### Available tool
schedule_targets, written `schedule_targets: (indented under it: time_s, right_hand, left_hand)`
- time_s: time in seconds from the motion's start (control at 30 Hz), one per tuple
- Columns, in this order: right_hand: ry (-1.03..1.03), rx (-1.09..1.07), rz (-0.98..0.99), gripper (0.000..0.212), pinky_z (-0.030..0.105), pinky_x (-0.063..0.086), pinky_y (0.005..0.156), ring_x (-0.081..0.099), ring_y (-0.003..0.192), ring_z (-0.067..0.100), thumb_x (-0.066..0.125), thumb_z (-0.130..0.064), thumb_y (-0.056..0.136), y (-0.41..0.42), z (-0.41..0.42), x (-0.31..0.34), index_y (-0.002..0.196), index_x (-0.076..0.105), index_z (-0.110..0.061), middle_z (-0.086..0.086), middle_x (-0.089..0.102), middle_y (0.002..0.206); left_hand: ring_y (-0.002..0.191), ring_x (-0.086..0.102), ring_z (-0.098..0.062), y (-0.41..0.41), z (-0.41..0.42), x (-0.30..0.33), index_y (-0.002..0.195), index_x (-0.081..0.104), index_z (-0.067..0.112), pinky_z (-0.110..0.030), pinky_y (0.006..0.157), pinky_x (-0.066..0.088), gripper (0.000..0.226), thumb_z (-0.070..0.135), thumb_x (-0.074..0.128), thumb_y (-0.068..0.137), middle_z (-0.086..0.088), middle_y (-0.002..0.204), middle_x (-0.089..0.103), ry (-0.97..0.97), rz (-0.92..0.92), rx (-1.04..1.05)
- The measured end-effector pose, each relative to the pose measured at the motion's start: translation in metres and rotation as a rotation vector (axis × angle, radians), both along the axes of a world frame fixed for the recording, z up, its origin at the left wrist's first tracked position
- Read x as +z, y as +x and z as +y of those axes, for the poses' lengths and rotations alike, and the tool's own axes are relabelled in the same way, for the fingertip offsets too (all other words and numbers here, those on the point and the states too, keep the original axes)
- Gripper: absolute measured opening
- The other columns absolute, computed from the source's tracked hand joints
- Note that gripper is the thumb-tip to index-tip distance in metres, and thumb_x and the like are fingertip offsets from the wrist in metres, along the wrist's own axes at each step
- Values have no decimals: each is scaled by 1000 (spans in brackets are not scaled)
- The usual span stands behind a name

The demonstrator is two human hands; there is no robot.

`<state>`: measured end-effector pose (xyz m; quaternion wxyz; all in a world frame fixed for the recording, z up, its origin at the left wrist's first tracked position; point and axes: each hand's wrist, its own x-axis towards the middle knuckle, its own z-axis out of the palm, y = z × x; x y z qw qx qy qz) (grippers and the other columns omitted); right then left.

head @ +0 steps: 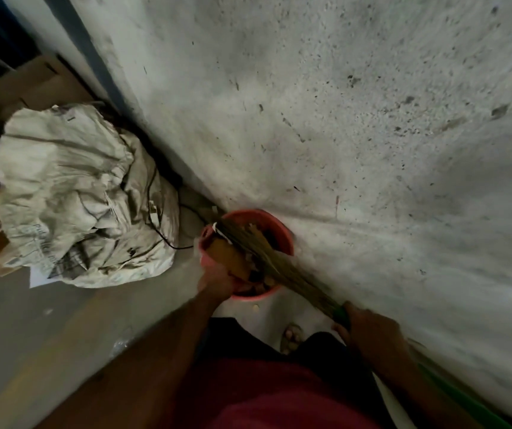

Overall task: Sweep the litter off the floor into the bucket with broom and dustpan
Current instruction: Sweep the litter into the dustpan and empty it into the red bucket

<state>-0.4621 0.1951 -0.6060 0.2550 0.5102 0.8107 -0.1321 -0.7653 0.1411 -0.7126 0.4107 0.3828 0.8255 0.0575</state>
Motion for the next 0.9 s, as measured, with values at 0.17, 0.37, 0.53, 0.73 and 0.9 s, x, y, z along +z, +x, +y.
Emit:
schedule_targets:
  time_s: [0.17,0.37,0.53,0.73,0.9]
  right_hand:
    - [31,16,14,51,19,30,56,61,87,9,47,-59,94,17,10,13,138,42,-35,-8,63,107]
    - [-18,-109,83,66,17,37,63,62,97,11,49,-52,96,41,8,21,154,18,-40,-6,59,123]
    - [-28,-187,115,67,21,50,73,62,99,10,48,-46,97,44,-8,25,154,11,-44,-5,55,131]
    - [6,-220,182,67,21,40,66,64,101,12,51,-44,95,42,-37,31,153,16,-43,-6,58,129]
    - [62,-277,213,69,24,50,68,64,94,13,52,-43,94,38,-62,44,152,15,-47,-5,61,122]
  left_hand:
    - [128,51,-29,8,9,8,132,56,15,-41,102,45,37,25,47,98,-9,138,53,-168,214,-150]
    - [112,62,-31,12,11,23,118,66,14,-38,88,51,33,20,37,101,-12,130,58,-138,378,-227]
    - [115,60,-30,8,7,34,127,59,9,-37,88,50,34,17,41,98,-14,133,55,-135,503,-341]
    - [114,60,-29,-7,-18,49,128,53,10,-37,87,50,35,20,49,95,-12,130,53,-87,512,-312]
    - [111,62,-28,-25,-58,49,132,51,20,-38,89,48,37,16,38,98,-9,130,55,-26,464,-208]
